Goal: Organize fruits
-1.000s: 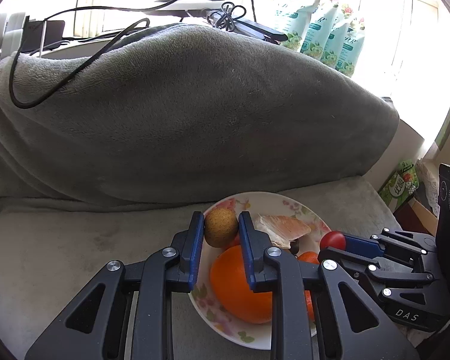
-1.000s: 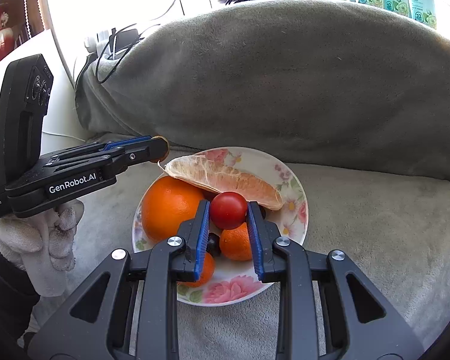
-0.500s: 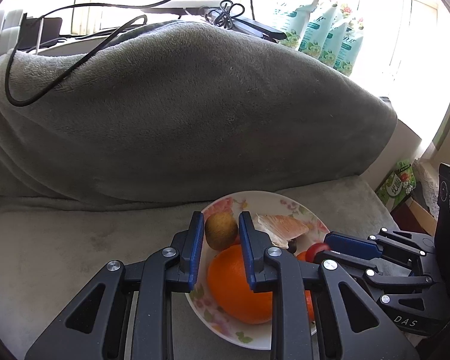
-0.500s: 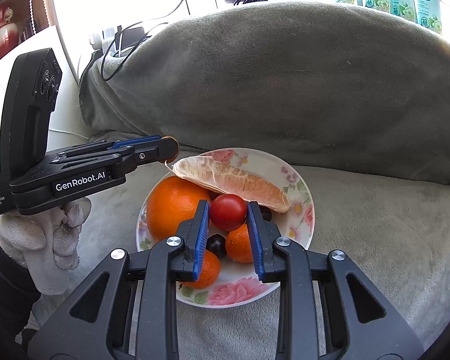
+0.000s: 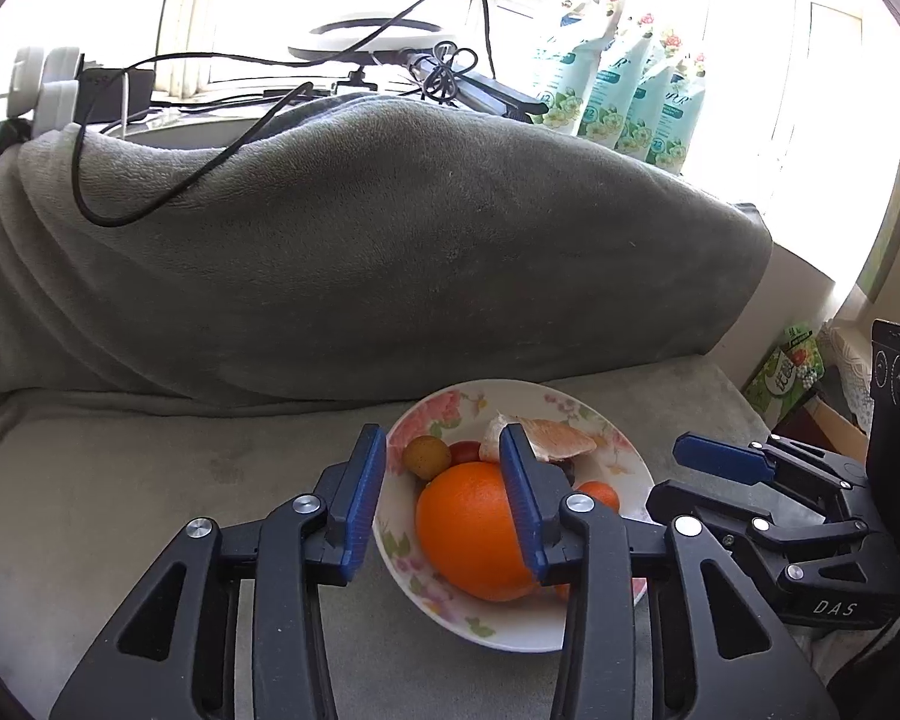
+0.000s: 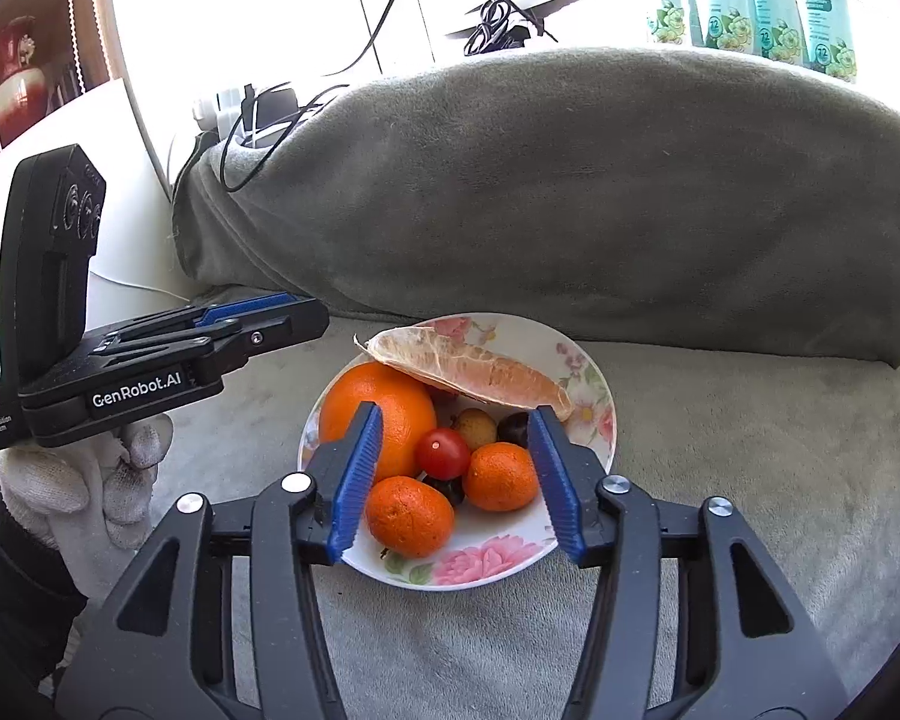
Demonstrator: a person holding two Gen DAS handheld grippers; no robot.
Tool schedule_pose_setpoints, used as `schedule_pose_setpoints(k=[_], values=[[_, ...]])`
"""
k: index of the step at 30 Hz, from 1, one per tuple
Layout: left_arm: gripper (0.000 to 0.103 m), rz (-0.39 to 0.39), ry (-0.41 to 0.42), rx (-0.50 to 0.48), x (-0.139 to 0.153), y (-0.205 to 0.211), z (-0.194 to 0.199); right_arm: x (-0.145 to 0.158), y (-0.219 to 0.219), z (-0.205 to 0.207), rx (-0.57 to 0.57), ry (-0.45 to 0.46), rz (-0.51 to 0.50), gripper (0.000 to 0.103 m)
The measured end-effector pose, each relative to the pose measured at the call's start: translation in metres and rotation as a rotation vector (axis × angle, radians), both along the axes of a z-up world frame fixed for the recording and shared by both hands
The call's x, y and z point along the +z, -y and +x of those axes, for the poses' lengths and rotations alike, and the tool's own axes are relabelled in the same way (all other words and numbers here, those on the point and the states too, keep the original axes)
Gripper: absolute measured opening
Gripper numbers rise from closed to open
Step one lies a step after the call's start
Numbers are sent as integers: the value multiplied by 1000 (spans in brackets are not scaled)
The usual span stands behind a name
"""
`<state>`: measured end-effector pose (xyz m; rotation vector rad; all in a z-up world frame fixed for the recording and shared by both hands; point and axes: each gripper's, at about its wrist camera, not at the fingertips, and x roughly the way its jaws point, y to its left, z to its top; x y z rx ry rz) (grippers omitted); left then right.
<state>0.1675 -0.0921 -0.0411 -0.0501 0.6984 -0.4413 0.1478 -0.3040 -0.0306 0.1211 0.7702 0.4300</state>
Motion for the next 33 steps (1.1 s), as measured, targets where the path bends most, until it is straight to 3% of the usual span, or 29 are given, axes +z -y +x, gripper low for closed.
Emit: schedule_pose_setpoints(k=[2, 4, 6, 8, 16, 18, 20, 33], values=[[40, 2, 10, 0, 3, -1, -5, 3, 3, -3, -9, 5, 5, 57], [50, -1, 20, 4, 6, -1, -11, 6, 4, -5, -18, 10, 4, 58], [53, -6, 29, 8, 8, -3, -17, 8, 7, -9, -36, 20, 2, 69], [62, -8, 35, 11, 11, -4, -22, 11, 11, -13, -52, 32, 4, 77], [79, 29, 69, 36, 20, -1, -43, 18, 20, -21, -97, 45, -2, 82], [80, 49, 78, 35, 20, 2, -48, 18, 22, -22, -105, 46, -5, 84], [80, 60, 81, 33, 21, 4, -51, 20, 24, -24, -118, 55, -5, 94], [82, 67, 66, 39, 26, 8, -67, 26, 32, -29, -147, 58, -3, 94]])
